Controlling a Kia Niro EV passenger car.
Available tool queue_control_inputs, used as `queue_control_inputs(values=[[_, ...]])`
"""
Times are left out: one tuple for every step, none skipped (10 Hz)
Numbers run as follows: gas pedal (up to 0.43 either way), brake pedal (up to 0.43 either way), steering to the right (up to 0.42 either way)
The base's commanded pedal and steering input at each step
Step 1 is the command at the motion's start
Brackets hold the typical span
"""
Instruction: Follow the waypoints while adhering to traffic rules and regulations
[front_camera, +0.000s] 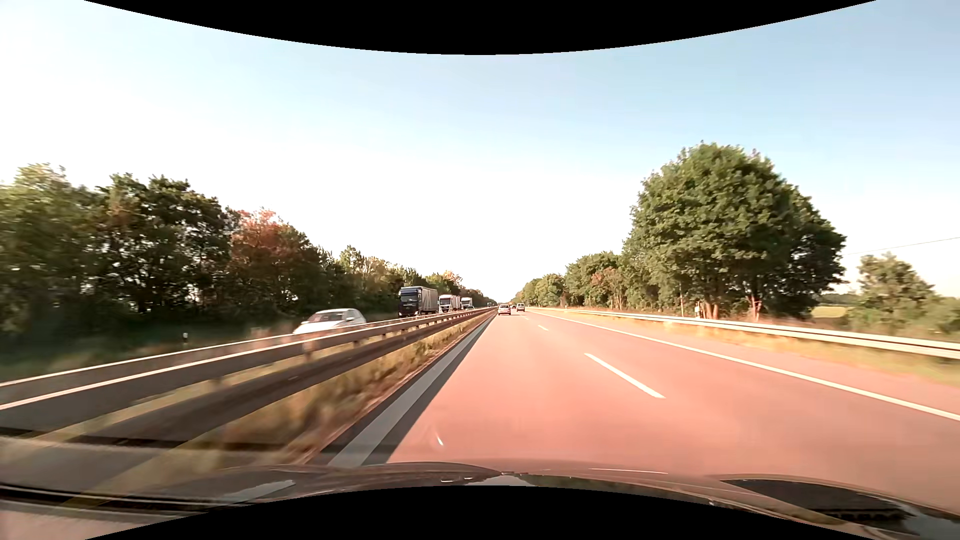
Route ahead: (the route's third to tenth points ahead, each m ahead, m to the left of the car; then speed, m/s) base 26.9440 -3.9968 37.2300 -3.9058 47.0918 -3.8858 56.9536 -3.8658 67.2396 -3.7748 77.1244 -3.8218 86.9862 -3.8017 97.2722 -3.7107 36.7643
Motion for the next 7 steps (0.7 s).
queue_control_inputs(values=[[0.311,0.006,0.000],[0.311,0.006,0.000],[0.311,0.006,0.000],[0.311,0.006,0.000],[0.311,0.006,0.000],[0.280,0.006,0.000],[0.268,0.006,0.000]])
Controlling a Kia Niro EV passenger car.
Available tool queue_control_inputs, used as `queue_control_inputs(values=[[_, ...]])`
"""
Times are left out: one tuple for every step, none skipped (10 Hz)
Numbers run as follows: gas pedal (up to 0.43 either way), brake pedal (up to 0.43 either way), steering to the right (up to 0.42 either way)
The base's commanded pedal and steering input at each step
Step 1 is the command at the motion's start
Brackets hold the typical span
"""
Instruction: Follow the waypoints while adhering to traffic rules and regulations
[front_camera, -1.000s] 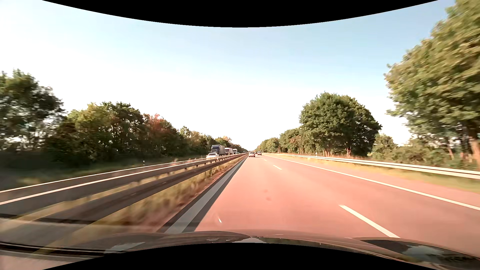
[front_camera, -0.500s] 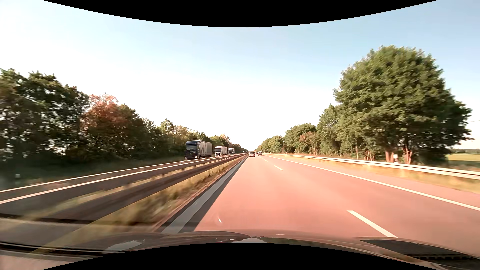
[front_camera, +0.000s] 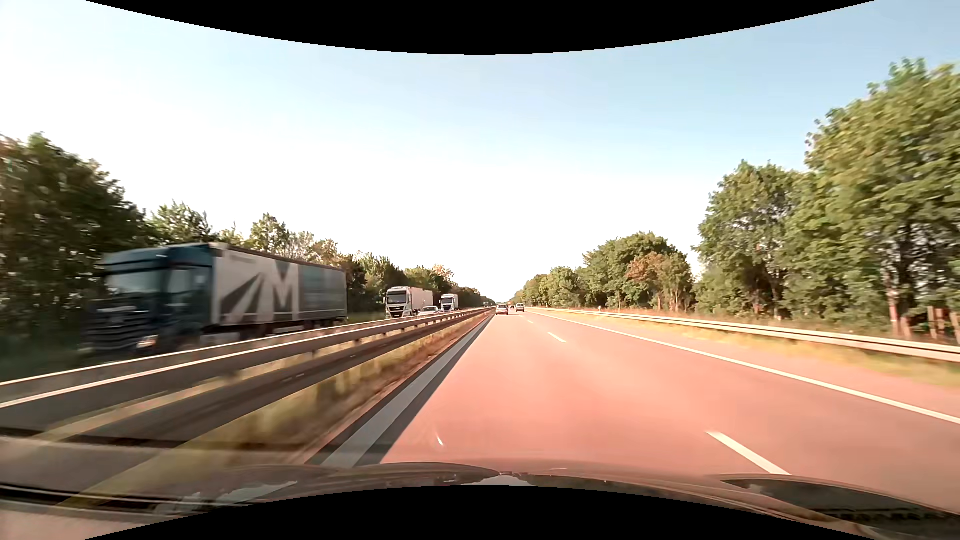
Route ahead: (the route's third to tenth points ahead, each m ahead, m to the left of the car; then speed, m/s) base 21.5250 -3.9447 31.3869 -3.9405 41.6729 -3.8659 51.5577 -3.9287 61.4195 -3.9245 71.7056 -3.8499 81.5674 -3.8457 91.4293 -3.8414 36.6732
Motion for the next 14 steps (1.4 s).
queue_control_inputs(values=[[0.268,0.006,0.000],[0.268,0.006,0.000],[0.268,0.006,0.000],[0.268,0.006,0.001],[0.268,0.006,0.001],[0.268,0.006,0.001],[0.268,0.006,0.001],[0.268,0.006,0.002],[0.268,0.006,0.003],[0.268,0.006,0.002],[0.268,0.006,0.003],[0.268,0.006,0.003],[0.268,0.006,0.003],[0.268,0.006,0.003]])
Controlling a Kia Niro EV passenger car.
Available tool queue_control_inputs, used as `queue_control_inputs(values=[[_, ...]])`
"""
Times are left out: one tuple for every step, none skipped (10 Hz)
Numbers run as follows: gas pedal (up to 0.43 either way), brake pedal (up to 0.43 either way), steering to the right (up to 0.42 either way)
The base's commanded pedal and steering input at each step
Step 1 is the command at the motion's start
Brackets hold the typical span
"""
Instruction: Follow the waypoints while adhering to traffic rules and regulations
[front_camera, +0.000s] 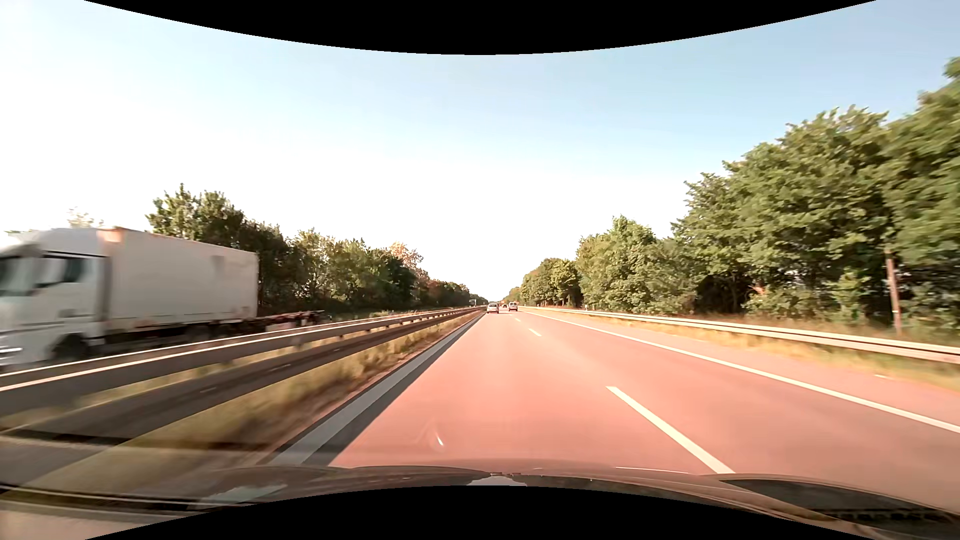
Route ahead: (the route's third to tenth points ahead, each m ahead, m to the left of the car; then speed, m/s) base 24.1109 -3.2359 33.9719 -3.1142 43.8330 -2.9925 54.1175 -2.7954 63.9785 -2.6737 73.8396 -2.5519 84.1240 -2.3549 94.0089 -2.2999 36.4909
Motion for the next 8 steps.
queue_control_inputs(values=[[0.268,0.006,0.003],[0.268,0.006,0.003],[0.268,0.006,0.002],[0.268,0.006,0.003],[0.268,0.006,0.002],[0.268,0.006,0.002],[0.268,0.006,0.002],[0.268,0.000,0.001]])
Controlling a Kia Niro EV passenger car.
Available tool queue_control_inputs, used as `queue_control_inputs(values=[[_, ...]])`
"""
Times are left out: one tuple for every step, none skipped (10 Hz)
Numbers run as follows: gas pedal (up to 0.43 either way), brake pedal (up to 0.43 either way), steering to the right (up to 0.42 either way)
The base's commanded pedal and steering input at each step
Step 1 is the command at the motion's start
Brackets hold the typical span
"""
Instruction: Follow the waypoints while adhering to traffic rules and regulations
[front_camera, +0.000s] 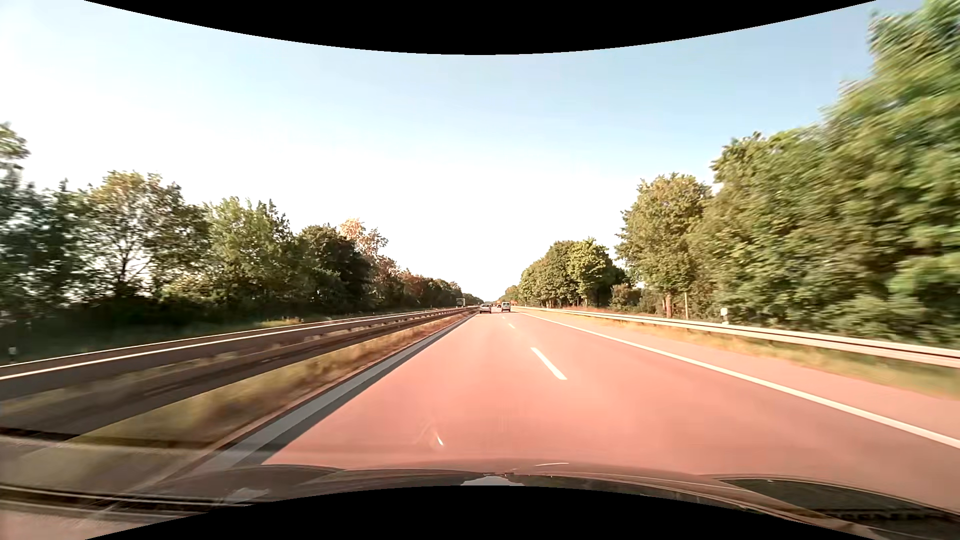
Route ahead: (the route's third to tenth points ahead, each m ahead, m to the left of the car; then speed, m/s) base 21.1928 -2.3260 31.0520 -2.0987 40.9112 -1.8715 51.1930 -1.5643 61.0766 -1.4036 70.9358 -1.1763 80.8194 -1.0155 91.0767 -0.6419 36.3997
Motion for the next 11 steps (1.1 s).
queue_control_inputs(values=[[0.268,0.006,0.001],[0.268,0.006,0.000],[0.268,0.006,0.000],[0.268,0.006,0.000],[0.268,0.006,-0.002],[0.268,0.006,-0.004],[0.268,0.006,-0.004],[0.268,0.006,-0.004],[0.268,0.006,-0.004],[0.268,0.006,-0.004],[0.268,0.006,-0.004]])
